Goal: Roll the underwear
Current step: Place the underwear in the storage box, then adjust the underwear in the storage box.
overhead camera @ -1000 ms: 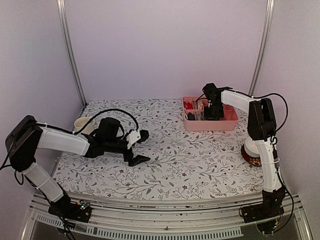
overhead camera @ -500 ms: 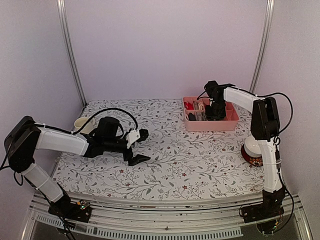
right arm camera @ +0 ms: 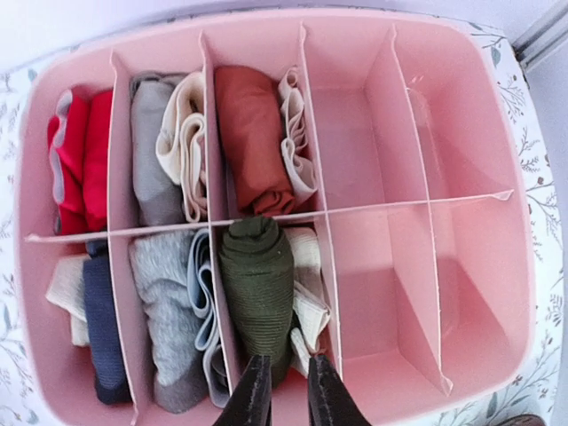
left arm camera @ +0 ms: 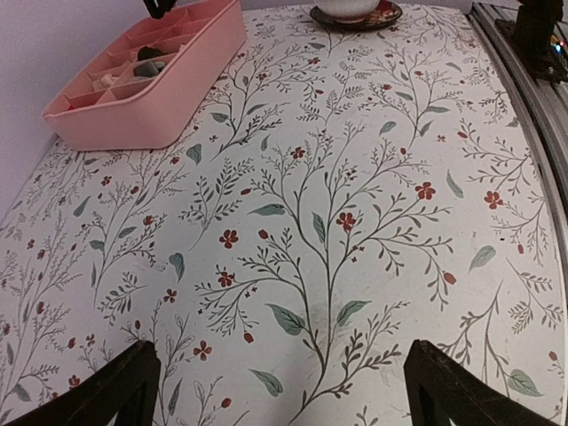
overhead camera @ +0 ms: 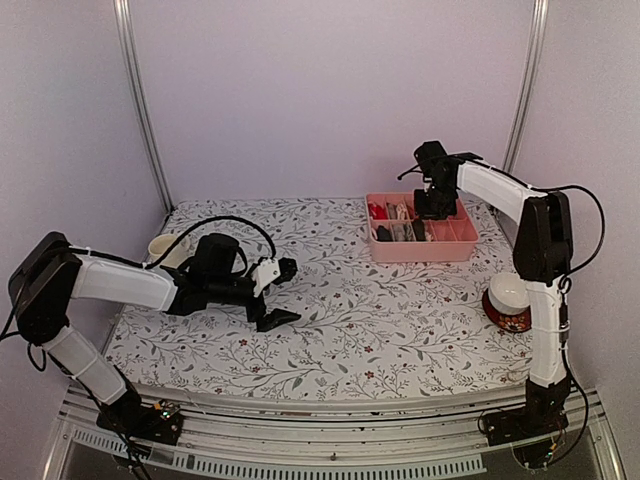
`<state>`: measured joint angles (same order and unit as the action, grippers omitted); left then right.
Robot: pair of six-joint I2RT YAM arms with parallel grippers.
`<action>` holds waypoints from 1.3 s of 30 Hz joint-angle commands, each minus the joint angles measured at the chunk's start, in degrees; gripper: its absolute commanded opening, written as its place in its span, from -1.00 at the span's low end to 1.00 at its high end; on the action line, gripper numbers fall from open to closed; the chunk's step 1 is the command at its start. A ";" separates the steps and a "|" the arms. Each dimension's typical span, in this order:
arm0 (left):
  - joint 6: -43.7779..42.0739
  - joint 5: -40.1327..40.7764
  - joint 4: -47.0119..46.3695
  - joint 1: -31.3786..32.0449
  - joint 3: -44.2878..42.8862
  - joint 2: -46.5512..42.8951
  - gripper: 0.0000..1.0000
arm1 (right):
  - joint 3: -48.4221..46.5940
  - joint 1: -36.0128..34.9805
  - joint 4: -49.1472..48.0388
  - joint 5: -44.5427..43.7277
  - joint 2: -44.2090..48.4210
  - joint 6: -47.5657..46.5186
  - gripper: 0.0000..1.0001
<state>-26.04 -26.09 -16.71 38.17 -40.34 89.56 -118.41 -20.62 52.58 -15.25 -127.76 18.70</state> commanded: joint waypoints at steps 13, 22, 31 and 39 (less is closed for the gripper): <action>-0.17 0.07 -0.09 -0.38 0.24 0.96 0.97 | 1.17 -0.21 -13.07 -2.24 -7.27 -3.03 -0.77; -0.19 0.25 0.12 -0.32 -0.10 1.41 0.97 | 1.08 -0.22 -13.53 -3.99 -11.93 -3.36 -0.78; 0.24 0.94 -0.60 -0.38 0.32 0.72 0.97 | 0.31 -0.38 -12.36 -3.65 -4.88 -4.06 -0.73; 2.96 6.82 -3.90 -1.26 1.59 -2.42 0.97 | 16.17 -2.14 -20.16 -2.32 15.74 -6.12 0.68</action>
<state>-25.12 -23.03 -17.39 38.02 -40.25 90.26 -108.62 -21.39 37.67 -17.85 -124.49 13.65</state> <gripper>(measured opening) 0.985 0.737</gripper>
